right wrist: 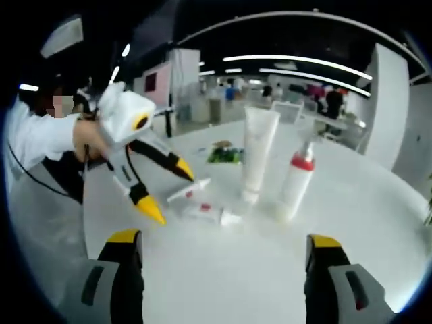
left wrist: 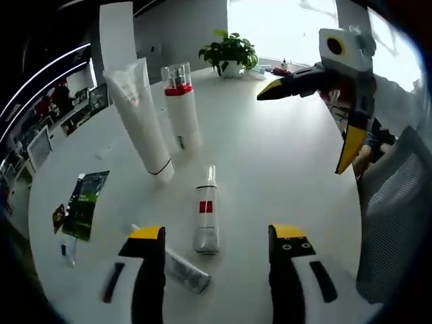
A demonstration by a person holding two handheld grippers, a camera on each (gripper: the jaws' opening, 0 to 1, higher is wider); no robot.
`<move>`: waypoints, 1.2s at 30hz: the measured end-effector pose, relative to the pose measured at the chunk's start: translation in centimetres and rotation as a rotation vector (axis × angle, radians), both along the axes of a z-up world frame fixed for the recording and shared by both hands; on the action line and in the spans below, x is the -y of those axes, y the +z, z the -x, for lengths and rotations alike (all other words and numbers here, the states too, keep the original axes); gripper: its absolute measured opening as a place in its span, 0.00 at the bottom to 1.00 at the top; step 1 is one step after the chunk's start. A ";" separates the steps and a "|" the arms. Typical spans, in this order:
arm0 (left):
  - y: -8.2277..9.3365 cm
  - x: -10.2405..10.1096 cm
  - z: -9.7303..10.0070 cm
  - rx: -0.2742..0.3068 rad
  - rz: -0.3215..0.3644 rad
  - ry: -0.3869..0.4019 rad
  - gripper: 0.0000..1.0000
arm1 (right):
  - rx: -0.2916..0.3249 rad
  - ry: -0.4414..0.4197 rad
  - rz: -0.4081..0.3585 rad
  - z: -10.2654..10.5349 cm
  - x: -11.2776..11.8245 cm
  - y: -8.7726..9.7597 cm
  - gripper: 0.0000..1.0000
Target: Arrange the skincare products in the storage area until every visible bottle or jar stands upright without overlapping.
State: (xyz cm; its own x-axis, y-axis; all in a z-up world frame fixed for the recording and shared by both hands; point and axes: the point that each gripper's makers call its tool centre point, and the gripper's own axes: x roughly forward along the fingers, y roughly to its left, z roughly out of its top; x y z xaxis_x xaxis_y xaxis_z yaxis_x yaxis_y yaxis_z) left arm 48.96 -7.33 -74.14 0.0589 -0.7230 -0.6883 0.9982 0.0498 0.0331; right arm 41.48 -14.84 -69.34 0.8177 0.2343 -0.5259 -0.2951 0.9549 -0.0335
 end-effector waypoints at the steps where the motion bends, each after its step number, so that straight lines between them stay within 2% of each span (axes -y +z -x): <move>1: -0.3 0.0 -0.2 0.003 -0.007 0.000 0.53 | 0.000 0.001 0.000 0.0 0.0 0.0 0.99; 5: -1.1 0.3 -0.4 0.023 -0.014 -0.023 0.48 | -0.007 0.003 0.005 -0.1 0.0 -0.3 0.99; 10: -1.9 0.5 -0.5 0.011 -0.032 -0.028 0.37 | -0.012 0.000 0.001 -0.2 0.0 -0.6 0.99; 14: -2.1 0.4 -0.1 0.000 -0.048 -0.025 0.32 | -0.019 0.002 -0.004 -0.2 0.0 -1.0 0.99; 19: -2.5 0.9 -0.8 -0.007 -0.040 -0.016 0.31 | -0.024 0.000 -0.012 0.0 -0.1 -1.1 0.99; 22: -3.1 0.8 -1.1 0.011 -0.058 -0.020 0.31 | -0.028 -0.001 -0.015 0.1 -0.1 -1.3 0.99; 24: -3.5 1.0 -1.4 0.001 -0.067 -0.021 0.30 | -0.029 0.000 -0.018 0.1 -0.2 -1.4 0.99; 29: -3.4 1.0 -0.7 0.007 -0.081 -0.030 0.27 | -0.032 -0.002 -0.029 0.0 -0.3 -1.7 0.99; 36: -4.1 1.1 -1.3 0.019 -0.105 -0.037 0.26 | -0.044 0.003 -0.037 0.1 -0.5 -2.2 0.98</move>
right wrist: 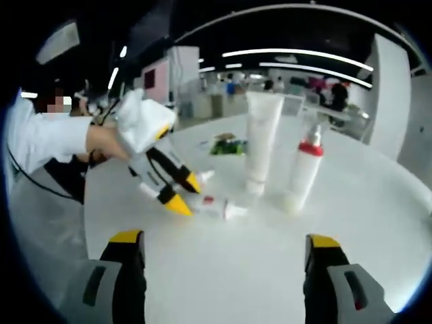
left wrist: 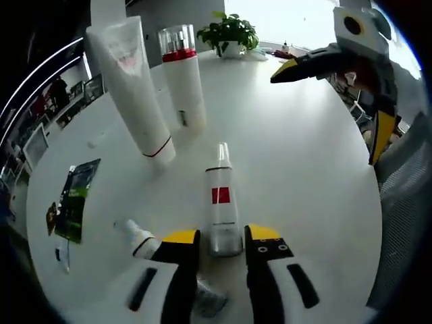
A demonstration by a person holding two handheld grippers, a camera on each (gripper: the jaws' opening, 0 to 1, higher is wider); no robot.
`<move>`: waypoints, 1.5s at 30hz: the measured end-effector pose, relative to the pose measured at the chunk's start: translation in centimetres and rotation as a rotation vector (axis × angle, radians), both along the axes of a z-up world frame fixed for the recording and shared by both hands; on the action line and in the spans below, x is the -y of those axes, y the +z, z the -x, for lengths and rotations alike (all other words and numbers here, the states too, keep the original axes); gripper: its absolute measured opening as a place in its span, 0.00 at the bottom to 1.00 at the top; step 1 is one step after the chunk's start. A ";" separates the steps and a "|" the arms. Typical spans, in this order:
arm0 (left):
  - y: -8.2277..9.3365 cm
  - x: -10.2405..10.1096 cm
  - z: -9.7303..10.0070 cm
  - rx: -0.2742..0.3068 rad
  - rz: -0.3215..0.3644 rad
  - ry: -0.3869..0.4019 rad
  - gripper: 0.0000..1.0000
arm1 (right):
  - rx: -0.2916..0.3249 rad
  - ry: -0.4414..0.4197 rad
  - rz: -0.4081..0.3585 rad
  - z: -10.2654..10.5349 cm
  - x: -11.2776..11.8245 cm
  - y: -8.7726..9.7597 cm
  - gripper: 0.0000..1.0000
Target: Arrange the skincare products in the storage area until every visible bottle or jar stands upright without overlapping.
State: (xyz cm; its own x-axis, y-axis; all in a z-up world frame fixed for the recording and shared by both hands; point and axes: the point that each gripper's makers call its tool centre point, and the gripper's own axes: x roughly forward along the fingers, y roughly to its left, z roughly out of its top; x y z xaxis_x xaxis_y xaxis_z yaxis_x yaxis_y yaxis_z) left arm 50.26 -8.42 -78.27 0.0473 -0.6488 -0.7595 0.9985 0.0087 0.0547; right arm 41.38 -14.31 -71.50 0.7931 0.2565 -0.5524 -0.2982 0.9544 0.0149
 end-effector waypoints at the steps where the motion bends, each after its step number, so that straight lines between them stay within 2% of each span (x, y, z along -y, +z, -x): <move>1: -0.1 0.0 0.0 0.008 -0.003 -0.006 0.26 | -0.001 0.000 -0.001 0.0 0.0 0.0 0.98; 8: -0.2 0.2 -0.5 0.026 -0.003 -0.002 0.24 | -0.010 0.009 -0.009 0.0 -0.3 -0.2 0.97; 11: -0.3 0.1 -0.6 0.017 -0.006 0.006 0.24 | -0.015 0.010 -0.009 -0.1 -0.3 -0.3 0.96; 14: -0.2 0.1 -0.4 0.036 -0.003 0.005 0.23 | -0.018 0.007 -0.023 -0.2 -0.4 -0.4 0.94; 18: -0.2 0.1 -0.2 0.018 -0.001 0.009 0.23 | -0.045 -0.007 -0.119 -0.2 -1.1 -0.8 0.78; 21: 0.2 0.1 0.3 0.000 0.008 0.014 0.22 | -0.051 -0.022 -0.135 -0.3 -0.9 -1.2 0.77; 24: 0.5 0.1 0.6 -0.025 0.019 0.021 0.22 | -0.062 -0.027 -0.182 -0.3 -1.1 -1.4 0.68; 26: 1.1 0.1 0.8 -0.047 0.030 0.034 0.22 | -0.045 -0.054 -0.255 -0.6 -1.2 -1.1 0.63; 29: 1.3 0.2 1.1 -0.065 0.040 0.042 0.22 | -0.055 -0.154 -0.445 -1.2 -0.9 -0.9 0.58; 32: 1.5 0.1 1.3 -0.069 0.040 0.042 0.22 | -0.077 -0.262 -0.696 -1.8 -0.8 -1.0 0.50; 35: 1.5 0.1 1.4 -0.082 0.040 0.048 0.22 | -0.106 -0.351 -0.811 -2.3 -0.3 -2.3 0.47; 38: 1.5 0.0 1.4 -0.085 0.036 0.051 0.21 | -0.130 -0.417 -0.952 -2.9 -0.5 -3.0 0.50; 40: 1.7 0.0 1.6 -0.087 0.038 0.053 0.21 | -0.155 -0.483 -1.068 -3.4 -0.4 -3.7 0.48; 42: 1.8 0.0 1.7 -0.099 0.039 0.060 0.21 | -0.171 -0.554 -1.117 -3.7 -0.1 -4.5 0.45; 45: 2.0 0.0 1.8 -0.101 0.040 0.060 0.21 | -0.152 -0.588 -1.201 -4.2 -0.1 -4.5 0.43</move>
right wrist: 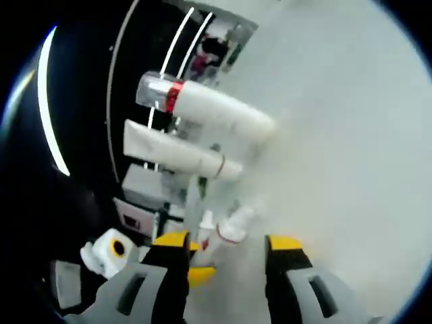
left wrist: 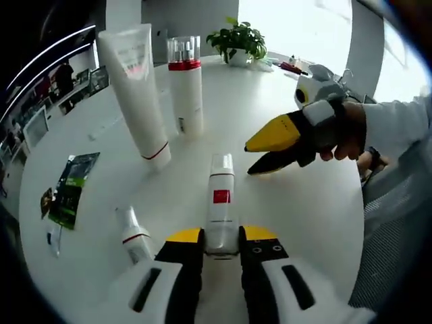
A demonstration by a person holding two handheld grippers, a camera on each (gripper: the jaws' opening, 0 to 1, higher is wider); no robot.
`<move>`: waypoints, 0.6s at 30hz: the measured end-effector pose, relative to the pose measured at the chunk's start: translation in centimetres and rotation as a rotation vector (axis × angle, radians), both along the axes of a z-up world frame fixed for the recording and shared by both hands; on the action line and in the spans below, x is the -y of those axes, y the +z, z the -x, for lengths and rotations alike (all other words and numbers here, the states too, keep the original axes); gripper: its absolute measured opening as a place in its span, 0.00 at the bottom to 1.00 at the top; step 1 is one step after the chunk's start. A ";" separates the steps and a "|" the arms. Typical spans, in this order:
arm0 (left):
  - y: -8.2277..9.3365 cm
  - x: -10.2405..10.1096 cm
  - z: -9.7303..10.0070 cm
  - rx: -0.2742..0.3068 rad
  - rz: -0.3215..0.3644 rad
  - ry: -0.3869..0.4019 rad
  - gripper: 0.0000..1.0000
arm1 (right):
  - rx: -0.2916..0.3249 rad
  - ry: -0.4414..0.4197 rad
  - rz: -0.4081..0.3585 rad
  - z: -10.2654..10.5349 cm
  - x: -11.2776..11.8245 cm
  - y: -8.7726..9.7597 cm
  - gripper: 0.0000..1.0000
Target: Arrange the skincare products in the storage area until every visible bottle or jar stands upright without overlapping.
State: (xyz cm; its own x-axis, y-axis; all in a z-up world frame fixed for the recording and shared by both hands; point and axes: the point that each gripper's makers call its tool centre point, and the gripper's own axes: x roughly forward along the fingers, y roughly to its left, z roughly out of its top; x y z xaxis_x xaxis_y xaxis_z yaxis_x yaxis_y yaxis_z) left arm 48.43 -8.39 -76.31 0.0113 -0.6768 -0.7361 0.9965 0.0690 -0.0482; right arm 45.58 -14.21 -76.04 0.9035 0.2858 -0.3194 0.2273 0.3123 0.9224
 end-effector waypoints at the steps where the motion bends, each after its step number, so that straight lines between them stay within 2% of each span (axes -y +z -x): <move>1: 0.1 0.0 0.2 -0.005 -0.001 0.002 0.21 | -0.006 -0.006 -0.027 0.0 -0.2 0.0 0.43; 4: 0.3 -0.1 0.1 -0.039 0.004 0.020 0.21 | -0.007 -0.020 -0.048 -0.3 -0.5 0.2 0.43; 9: 0.6 -0.1 0.1 -0.053 0.013 0.028 0.21 | -0.019 -0.056 -0.141 -0.9 -1.2 0.4 0.44; 12: 1.0 -0.1 1.2 -0.056 0.014 0.026 0.21 | -0.042 -0.091 -0.181 -1.3 -1.2 0.1 0.41; 18: 1.3 0.1 2.5 -0.069 0.016 0.020 0.21 | -0.060 -0.102 -0.185 -1.6 -1.6 -0.3 0.34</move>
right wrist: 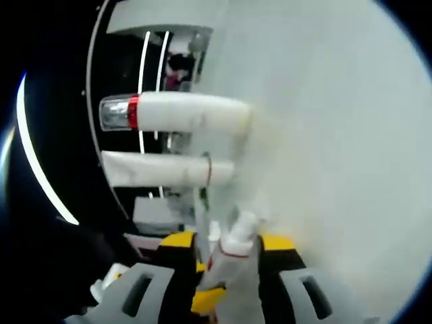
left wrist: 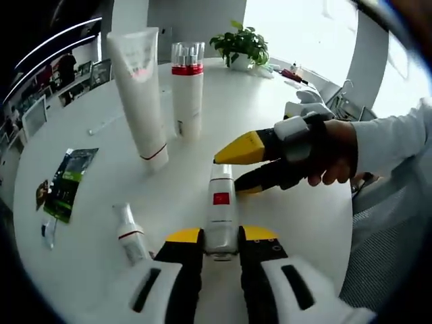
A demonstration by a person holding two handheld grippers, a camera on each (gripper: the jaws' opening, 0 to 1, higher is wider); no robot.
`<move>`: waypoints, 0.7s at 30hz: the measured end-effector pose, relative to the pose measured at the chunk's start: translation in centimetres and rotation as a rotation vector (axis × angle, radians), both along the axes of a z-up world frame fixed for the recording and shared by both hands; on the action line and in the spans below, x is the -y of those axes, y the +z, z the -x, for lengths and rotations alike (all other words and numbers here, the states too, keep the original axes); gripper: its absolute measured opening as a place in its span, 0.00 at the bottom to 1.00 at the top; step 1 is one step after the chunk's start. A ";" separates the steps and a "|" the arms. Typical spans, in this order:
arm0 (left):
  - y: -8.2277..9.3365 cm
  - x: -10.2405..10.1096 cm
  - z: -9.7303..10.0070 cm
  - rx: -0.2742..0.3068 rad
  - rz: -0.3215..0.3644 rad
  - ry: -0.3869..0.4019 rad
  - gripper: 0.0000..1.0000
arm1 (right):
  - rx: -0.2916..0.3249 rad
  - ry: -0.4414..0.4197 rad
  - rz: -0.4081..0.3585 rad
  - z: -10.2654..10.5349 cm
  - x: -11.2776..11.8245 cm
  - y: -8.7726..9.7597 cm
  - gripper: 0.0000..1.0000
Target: Arrange the skincare products in the storage area until every visible bottle or jar stands upright without overlapping.
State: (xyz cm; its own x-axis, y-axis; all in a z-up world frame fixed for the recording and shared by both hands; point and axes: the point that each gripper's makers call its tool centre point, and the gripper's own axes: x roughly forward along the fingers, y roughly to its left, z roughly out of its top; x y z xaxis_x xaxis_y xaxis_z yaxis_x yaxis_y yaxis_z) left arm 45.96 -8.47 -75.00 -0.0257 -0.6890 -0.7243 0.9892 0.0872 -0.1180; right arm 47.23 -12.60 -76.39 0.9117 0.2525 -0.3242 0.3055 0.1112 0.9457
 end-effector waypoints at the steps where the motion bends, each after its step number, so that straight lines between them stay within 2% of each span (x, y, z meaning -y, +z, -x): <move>1: 0.2 0.0 0.3 0.003 0.001 0.000 0.21 | -0.002 -0.004 -0.001 -0.1 0.1 -0.1 0.33; 3: 0.1 -0.1 -0.2 0.003 0.005 0.001 0.21 | -0.005 -0.003 0.000 -0.1 0.1 -0.1 0.31; 8: 0.5 0.0 -0.1 0.004 0.014 -0.002 0.21 | -0.015 -0.010 0.002 0.2 0.4 -0.6 0.25; 10: 0.5 0.0 0.2 0.009 0.015 -0.007 0.21 | -0.051 -0.024 0.013 0.4 0.6 -1.1 0.21; 11: 0.4 0.1 0.4 0.009 0.014 -0.010 0.21 | -0.027 -0.030 -0.009 0.2 0.5 -0.6 0.20; 15: -0.2 0.1 -0.7 0.024 0.010 -0.018 0.21 | -0.034 -0.024 0.009 0.5 0.6 -0.6 0.20; 18: -0.5 0.0 -1.1 0.026 0.007 -0.021 0.21 | -0.016 0.015 0.068 0.7 0.5 -0.4 0.20; 21: -0.8 -0.1 -1.4 0.030 0.007 -0.021 0.21 | 0.006 0.012 0.075 0.5 0.9 0.0 0.18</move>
